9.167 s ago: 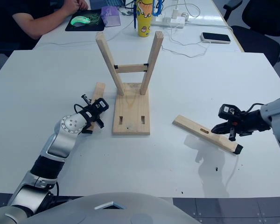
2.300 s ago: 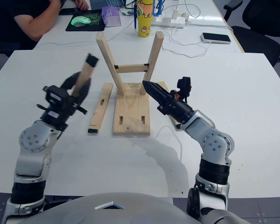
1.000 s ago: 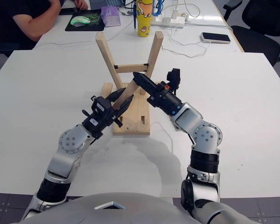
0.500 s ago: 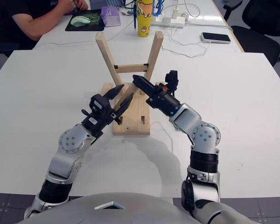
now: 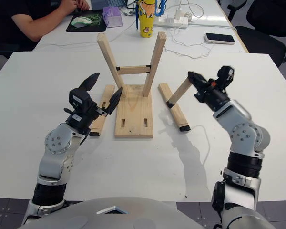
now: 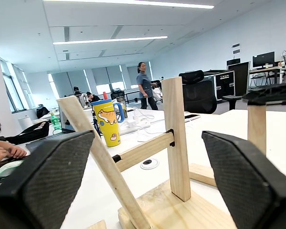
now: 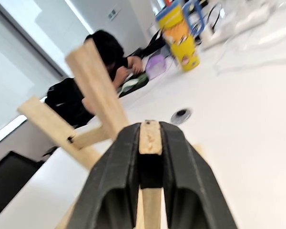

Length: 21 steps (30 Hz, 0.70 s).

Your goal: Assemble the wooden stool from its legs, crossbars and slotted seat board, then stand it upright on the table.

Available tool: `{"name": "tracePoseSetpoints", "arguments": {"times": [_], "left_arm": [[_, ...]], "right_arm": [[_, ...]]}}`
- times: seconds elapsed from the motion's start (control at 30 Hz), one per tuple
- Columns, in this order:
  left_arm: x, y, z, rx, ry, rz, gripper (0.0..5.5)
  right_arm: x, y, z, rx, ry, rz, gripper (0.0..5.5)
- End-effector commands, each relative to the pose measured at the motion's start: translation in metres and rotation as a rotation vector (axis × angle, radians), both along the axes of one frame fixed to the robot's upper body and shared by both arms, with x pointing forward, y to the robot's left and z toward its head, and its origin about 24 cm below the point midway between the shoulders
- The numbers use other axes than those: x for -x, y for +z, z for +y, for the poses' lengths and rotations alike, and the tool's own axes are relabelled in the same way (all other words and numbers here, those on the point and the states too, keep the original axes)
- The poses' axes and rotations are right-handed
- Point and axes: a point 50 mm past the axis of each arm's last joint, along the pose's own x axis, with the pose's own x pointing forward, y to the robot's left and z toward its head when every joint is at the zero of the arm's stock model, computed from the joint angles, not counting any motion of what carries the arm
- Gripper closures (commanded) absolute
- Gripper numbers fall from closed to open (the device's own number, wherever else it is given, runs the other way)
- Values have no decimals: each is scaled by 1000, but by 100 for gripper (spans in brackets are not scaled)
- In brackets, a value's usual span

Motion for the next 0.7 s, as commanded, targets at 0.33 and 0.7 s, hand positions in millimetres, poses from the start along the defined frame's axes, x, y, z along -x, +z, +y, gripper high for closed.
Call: {"name": "tracePoseSetpoints", "arguments": {"times": [0.33,0.7], "left_arm": [[-2,-7,-3,-21,-2,35,135],[-2,-11,-2,-31,2,44,135]], "right_arm": [[-24,-31,9,12,-139,-5,507],[-17,-37,4,37,-165,13,507]]}}
